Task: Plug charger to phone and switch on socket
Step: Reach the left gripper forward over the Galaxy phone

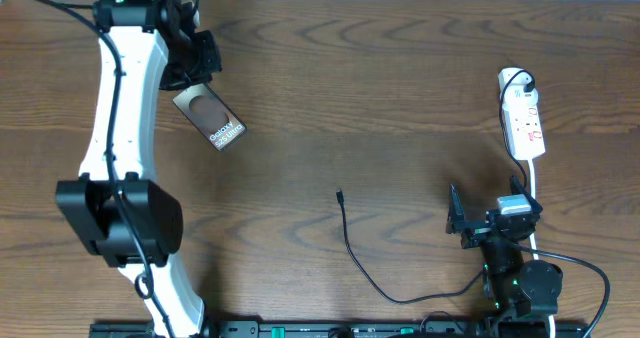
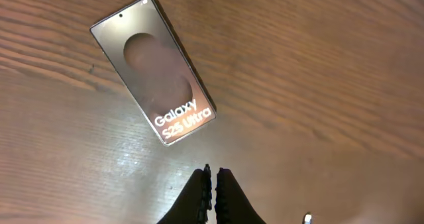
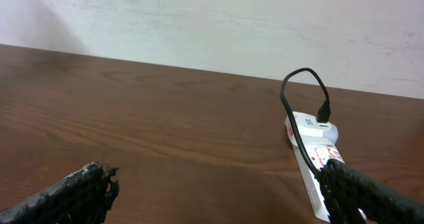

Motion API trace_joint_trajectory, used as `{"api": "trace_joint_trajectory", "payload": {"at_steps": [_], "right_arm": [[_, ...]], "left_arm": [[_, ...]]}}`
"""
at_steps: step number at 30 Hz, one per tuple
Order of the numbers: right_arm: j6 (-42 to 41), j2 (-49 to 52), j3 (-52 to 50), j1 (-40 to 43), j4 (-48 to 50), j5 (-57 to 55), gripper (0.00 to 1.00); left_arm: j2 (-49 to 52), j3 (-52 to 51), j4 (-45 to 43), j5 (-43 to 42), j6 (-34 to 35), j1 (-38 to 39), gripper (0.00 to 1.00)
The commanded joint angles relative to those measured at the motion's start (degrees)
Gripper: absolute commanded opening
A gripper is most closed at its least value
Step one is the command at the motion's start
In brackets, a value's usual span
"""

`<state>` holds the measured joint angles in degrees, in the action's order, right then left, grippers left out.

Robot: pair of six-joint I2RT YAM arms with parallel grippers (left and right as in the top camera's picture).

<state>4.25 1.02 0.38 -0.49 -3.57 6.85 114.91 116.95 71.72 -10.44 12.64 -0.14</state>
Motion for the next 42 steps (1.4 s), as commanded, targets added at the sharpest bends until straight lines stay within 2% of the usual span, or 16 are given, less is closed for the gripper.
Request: {"api": "trace_joint_trajectory", "payload": {"at_steps": [1,2,3,4,5,7,8,9,10,21,22,23,25,26,33,42], "right_arm": [[0.55,-0.26,-0.07,0.42,-0.13,0.15,0.99],[0.55,-0.26,-0.07,0.42,-0.13,0.15,0.99],[0.55,-0.26,-0.07,0.42,-0.13,0.15,0.99],[0.55,-0.26,-0.07,0.42,-0.13,0.15,0.99],[0.55,-0.26,-0.07,0.42,-0.13,0.15,0.99],[0.55,-0.26,-0.07,0.42,-0.13,0.15,0.99],[0.55,-0.26,-0.07,0.42,-0.13,0.15,0.99],[0.55,-0.26,-0.07,0.42,-0.13,0.15,0.99],[0.55,-0.26,-0.07,0.42,-0.13,0.15,0.99],[0.55,-0.26,-0.07,0.42,-0.13,0.15,0.99],[0.55,-0.26,-0.07,0.42,-0.13,0.15,0.99],[0.55,-0.26,-0.07,0.42,-0.13,0.15,0.99],[0.55,-0.26,-0.07,0.42,-0.13,0.15,0.99],[0.55,-0.26,-0.07,0.42,-0.13,0.15,0.99],[0.55,-0.26,-0.07,0.42,-0.13,0.15,0.99],[0.55,-0.26,-0.07,0.42,-0.13,0.15,0.99]], "left_arm": [[1.55,0.87,-0.52,4.76,8.31,0.07,0.07],[1.79,0.79,-0.74,5.66,9.03,0.07,0.08],[2.16,0.35,-1.6,6.01,9.11,0.07,0.25],[2.36,0.15,-1.97,6.01,9.14,0.07,0.38],[2.73,0.0,-2.21,6.01,9.14,0.07,0.46],[3.17,-0.5,-2.84,6.01,9.14,0.07,0.47],[3.5,-0.63,-2.86,6.01,9.14,0.07,0.47],[3.85,-0.63,-2.84,6.01,9.14,0.07,0.22],[4.2,-0.63,-2.84,6.01,9.14,0.07,0.08],[6.51,-0.94,-4.61,6.01,10.43,0.07,0.09],[6.51,-1.29,-5.16,6.03,10.45,0.07,0.15],[6.51,-1.64,-5.73,6.01,10.45,0.07,0.35],[6.62,-3.32,-8.02,6.03,10.45,0.07,0.66],[6.62,-4.17,-8.98,6.23,10.45,0.07,0.7],[6.62,-9.6,-13.53,14.49,15.76,0.07,0.78],[6.67,-19.71,-24.92,14.82,16.46,0.07,0.78]]}}
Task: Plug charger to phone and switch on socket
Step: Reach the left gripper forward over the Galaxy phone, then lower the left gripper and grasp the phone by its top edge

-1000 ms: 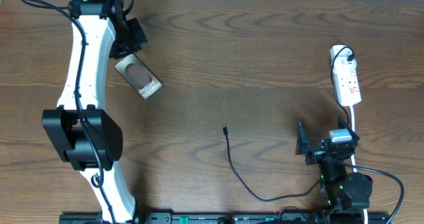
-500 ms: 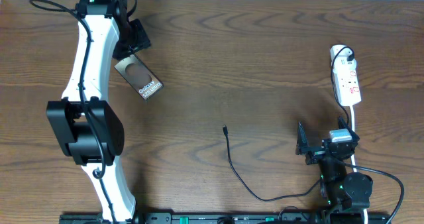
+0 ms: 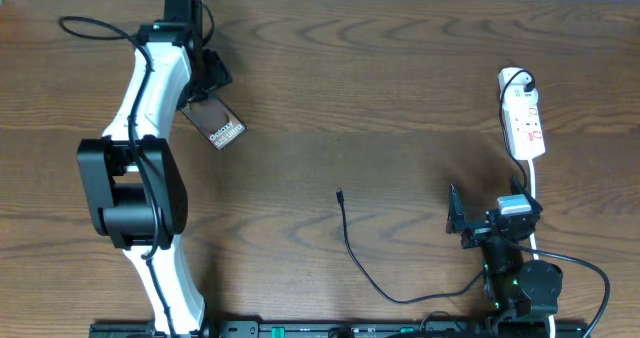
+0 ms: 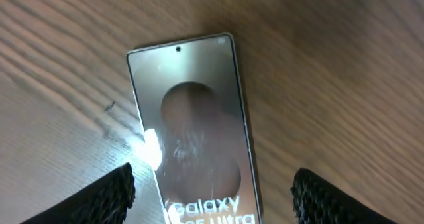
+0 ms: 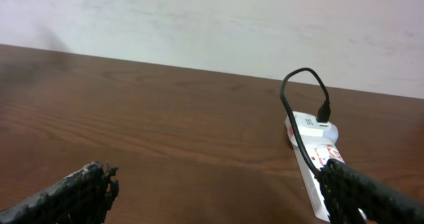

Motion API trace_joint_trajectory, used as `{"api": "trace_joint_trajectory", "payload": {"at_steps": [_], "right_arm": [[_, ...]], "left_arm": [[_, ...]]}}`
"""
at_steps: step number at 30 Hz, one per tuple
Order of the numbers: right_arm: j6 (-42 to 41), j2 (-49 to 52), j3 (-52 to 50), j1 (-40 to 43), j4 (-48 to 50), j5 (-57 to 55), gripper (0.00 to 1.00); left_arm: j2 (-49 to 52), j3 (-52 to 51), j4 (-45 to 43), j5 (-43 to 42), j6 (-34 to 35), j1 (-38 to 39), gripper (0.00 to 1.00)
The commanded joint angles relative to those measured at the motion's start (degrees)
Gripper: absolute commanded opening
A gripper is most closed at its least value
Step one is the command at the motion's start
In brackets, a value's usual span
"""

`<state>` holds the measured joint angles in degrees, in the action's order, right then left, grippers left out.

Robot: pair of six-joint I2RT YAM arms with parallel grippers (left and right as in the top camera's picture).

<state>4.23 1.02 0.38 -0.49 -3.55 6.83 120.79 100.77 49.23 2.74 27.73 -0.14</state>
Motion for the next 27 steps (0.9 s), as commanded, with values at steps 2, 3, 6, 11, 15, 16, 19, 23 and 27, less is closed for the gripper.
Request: {"api": "trace_joint_trajectory", "payload": {"at_steps": [2,3,6,11,15,16,19,23,27], "right_arm": [[0.57,-0.26,-0.07,0.42,-0.15,0.17,0.99],[0.57,-0.26,-0.07,0.42,-0.15,0.17,0.99],[0.57,-0.26,-0.07,0.42,-0.15,0.17,0.99],[0.57,-0.26,-0.07,0.42,-0.15,0.17,0.99],[0.57,-0.26,-0.07,0.42,-0.15,0.17,0.99],[0.57,-0.26,-0.07,0.42,-0.15,0.17,0.99],[0.57,-0.26,-0.07,0.42,-0.15,0.17,0.99],[0.57,-0.26,-0.07,0.42,-0.15,0.17,0.99],[0.57,-0.26,-0.07,0.42,-0.15,0.17,0.99]], "left_arm": [[0.85,-6.08,-5.14,1.64,1.6,0.07,0.79],[0.85,-7.02,-6.14,1.64,1.64,0.07,0.78],[1.16,-9.53,-8.76,1.64,1.77,0.07,0.78],[2.03,-11.85,-10.82,1.64,1.75,0.07,0.79],[2.91,-11.85,-10.78,1.62,1.75,0.07,0.79],[3.04,-11.85,-10.78,1.6,1.75,0.09,0.79],[3.32,-11.85,-10.84,1.6,1.75,0.11,0.88],[3.32,-11.85,-11.47,1.6,1.73,0.11,0.94],[3.32,-11.98,-10.78,1.57,1.77,0.13,0.95]]}}
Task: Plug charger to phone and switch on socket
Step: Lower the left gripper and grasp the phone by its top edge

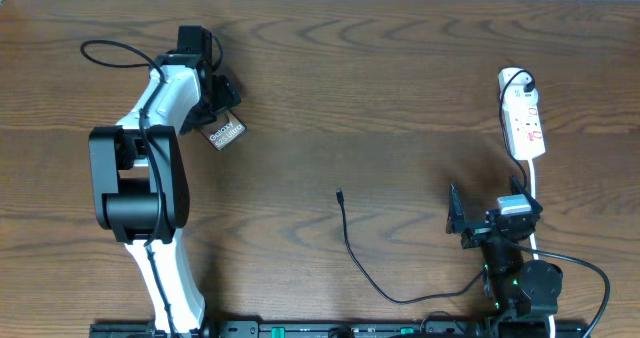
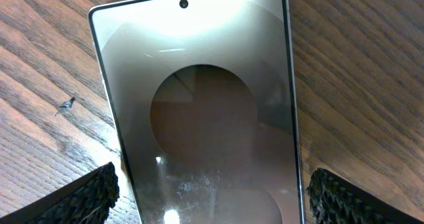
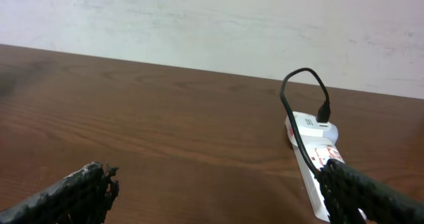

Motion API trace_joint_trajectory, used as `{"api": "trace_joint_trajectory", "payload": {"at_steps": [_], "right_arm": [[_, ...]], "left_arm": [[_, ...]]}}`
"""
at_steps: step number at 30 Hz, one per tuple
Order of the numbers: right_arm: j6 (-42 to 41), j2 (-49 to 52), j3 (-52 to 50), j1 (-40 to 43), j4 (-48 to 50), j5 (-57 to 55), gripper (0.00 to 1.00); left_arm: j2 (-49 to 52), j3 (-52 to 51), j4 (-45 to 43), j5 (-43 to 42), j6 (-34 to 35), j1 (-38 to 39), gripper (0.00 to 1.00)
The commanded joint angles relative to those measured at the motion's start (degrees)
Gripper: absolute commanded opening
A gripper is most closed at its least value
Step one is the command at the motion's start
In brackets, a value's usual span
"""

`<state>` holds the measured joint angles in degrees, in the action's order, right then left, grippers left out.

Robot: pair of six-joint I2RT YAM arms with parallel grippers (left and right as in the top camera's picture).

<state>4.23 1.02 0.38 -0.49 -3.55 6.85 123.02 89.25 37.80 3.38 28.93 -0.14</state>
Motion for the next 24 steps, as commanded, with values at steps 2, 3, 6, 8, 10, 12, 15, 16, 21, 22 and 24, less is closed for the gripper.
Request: {"api": "trace_joint_trajectory", "payload": {"at_steps": [2,3,6,8,10,12,15,16,21,22,24], "right_arm": [[0.57,-0.26,-0.07,0.42,-0.15,0.15,0.99],[0.57,-0.26,-0.07,0.42,-0.15,0.15,0.99],[0.57,-0.26,-0.07,0.42,-0.15,0.15,0.99],[0.57,-0.26,-0.07,0.42,-0.15,0.15,0.99],[0.57,-0.26,-0.07,0.42,-0.15,0.15,0.99],[0.57,-0.26,-0.07,0.42,-0.15,0.15,0.99],[0.57,-0.26,-0.07,0.42,-0.15,0.15,0.99],[0.57,-0.26,-0.07,0.42,-0.15,0.15,0.99],[0.57,-0.26,-0.07,0.42,-0.15,0.15,0.99],[0.57,-0.26,-0.07,0.42,-0.15,0.15,0.99],[0.57,-0.26,-0.07,0.42,-0.15,0.15,0.99]], "left_arm": [[1.09,-1.03,0.63,0.96,0.57,0.17,0.95],[1.11,-1.4,0.55,0.98,0.57,0.17,0.95],[1.11,-2.69,-0.17,0.98,0.57,0.17,0.95],[1.11,-2.97,-0.24,0.96,0.57,0.17,0.95],[1.11,-3.13,-0.44,0.94,0.57,0.17,0.95],[1.11,-3.13,-0.37,0.94,0.57,0.17,0.95],[1.11,-3.13,0.72,0.17,0.55,0.17,0.95],[1.11,-3.13,1.16,-0.02,0.55,0.17,0.95],[1.11,-3.13,4.35,-2.8,-0.17,0.24,0.95],[1.11,-3.13,4.7,-4.02,-0.87,0.24,0.95],[1.11,-3.13,5.25,-5.44,-1.2,0.24,0.92]]}}
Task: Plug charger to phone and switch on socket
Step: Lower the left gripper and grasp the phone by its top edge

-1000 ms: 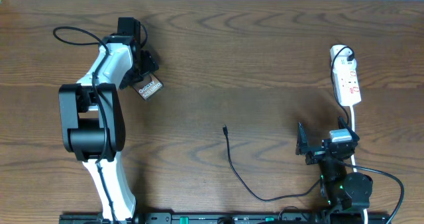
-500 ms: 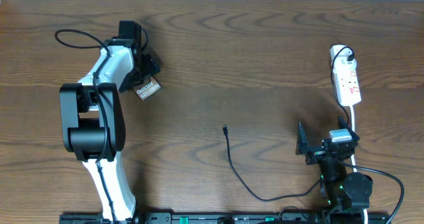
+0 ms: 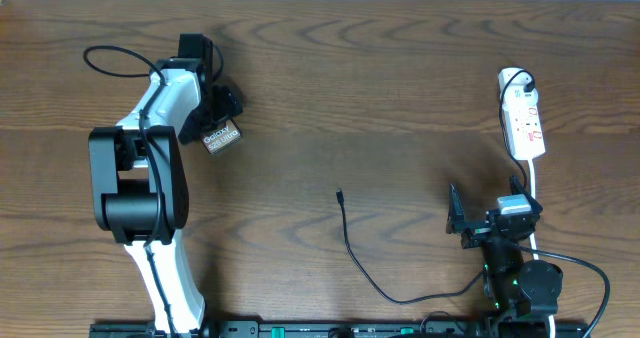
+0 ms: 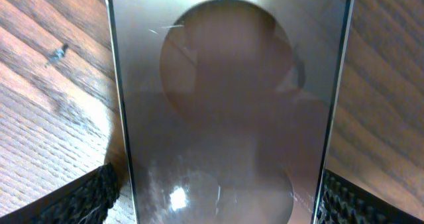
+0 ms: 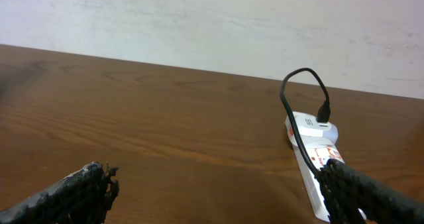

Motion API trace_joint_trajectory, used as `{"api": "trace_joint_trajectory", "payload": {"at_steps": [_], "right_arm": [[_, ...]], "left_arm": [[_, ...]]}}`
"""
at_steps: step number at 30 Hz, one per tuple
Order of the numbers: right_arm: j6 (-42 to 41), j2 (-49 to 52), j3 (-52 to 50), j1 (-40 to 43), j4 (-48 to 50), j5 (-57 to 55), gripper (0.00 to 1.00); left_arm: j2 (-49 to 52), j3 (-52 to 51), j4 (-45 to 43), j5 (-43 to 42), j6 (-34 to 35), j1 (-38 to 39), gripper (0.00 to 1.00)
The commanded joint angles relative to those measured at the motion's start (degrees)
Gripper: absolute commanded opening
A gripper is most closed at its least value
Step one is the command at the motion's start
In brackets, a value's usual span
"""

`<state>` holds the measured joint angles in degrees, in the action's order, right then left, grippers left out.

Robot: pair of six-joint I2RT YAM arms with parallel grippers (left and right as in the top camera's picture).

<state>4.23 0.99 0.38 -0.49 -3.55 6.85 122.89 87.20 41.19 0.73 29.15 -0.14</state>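
The phone (image 4: 225,98), a grey slab with a Galaxy label, lies face up at the far left (image 3: 222,138) and fills the left wrist view. My left gripper (image 4: 222,191) is open and low over it. One finger (image 4: 99,197) sits just outside each long edge, and actual contact cannot be made out. The black charger cable's free plug (image 3: 340,192) lies mid-table. The white socket strip (image 3: 524,118) lies at the far right, with the charger (image 5: 323,111) plugged into its far end. My right gripper (image 5: 218,201) is open and holds nothing, near the front right.
The cable (image 3: 372,278) loops from its free plug toward the front edge and the right arm's base (image 3: 520,283). The left arm (image 3: 140,168) stretches along the left side. A pale wall (image 5: 212,25) stands behind the table's far edge.
My left gripper has come down closer on the phone, whose sides now run straight between the fingers. From overhead the phone's label end has shifted slightly left. The right arm has not moved.
My left gripper was shut, hovering off the phone's label end. Then it was open above the phone, then lower with its fingers either side of the screen. Now it sits lower still, astride the phone. The cable, socket strip and right arm stayed where they were.
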Motion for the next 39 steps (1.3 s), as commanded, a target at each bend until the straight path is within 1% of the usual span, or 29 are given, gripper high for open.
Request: {"api": "trace_joint_trajectory", "payload": {"at_steps": [1,2,4,6,12,15,19,23,27,34,36,39], "right_arm": [[0.57,-0.24,-0.07,0.42,-0.15,0.15,0.99],[0.57,-0.24,-0.07,0.42,-0.15,0.15,0.99],[0.57,-0.24,-0.07,0.42,-0.15,0.15,0.99],[0.57,-0.24,-0.07,0.42,-0.15,0.15,0.99],[0.57,-0.24,-0.07,0.42,-0.15,0.15,0.99],[0.57,-0.24,-0.07,0.42,-0.15,0.15,0.99],[0.57,-0.24,-0.07,0.42,-0.15,0.15,0.99],[0.57,-0.24,-0.07,0.42,-0.15,0.15,0.99],[0.57,-0.24,-0.07,0.42,-0.15,0.15,0.99],[0.57,-0.24,-0.07,0.42,-0.15,0.15,0.99],[0.57,-0.24,-0.07,0.42,-0.15,0.15,0.99],[0.57,-0.24,-0.07,0.42,-0.15,0.15,0.99]], "left_arm": [[1.25,-1.07,1.92,-3.1,-1.44,0.24,0.9],[1.25,-1.07,2.01,-3.1,-1.44,0.24,0.89],[1.25,-1.07,2.05,-3.1,-1.46,0.24,0.82],[1.25,-1.07,2.08,-3.1,-1.44,0.24,0.78],[1.18,-1.07,4.57,-3.13,-1.64,0.42,0.78],[1.18,-1.07,6.03,-5.07,-4.98,1.33,0.76],[1.14,-1.07,9.42,-6.12,-6.69,3.65,0.76],[1.14,-1.07,13.62,-6.14,-9.73,7.74,0.76],[1.14,-1.07,16.04,-6.14,-10.64,12.74,0.76],[1.14,-1.07,16.83,-6.58,-11.5,20.26,0.76],[1.14,-1.07,16.35,-6.49,-11.52,21.03,0.78],[1.14,-1.07,14.75,-6.27,-11.47,20.57,0.86]]}}
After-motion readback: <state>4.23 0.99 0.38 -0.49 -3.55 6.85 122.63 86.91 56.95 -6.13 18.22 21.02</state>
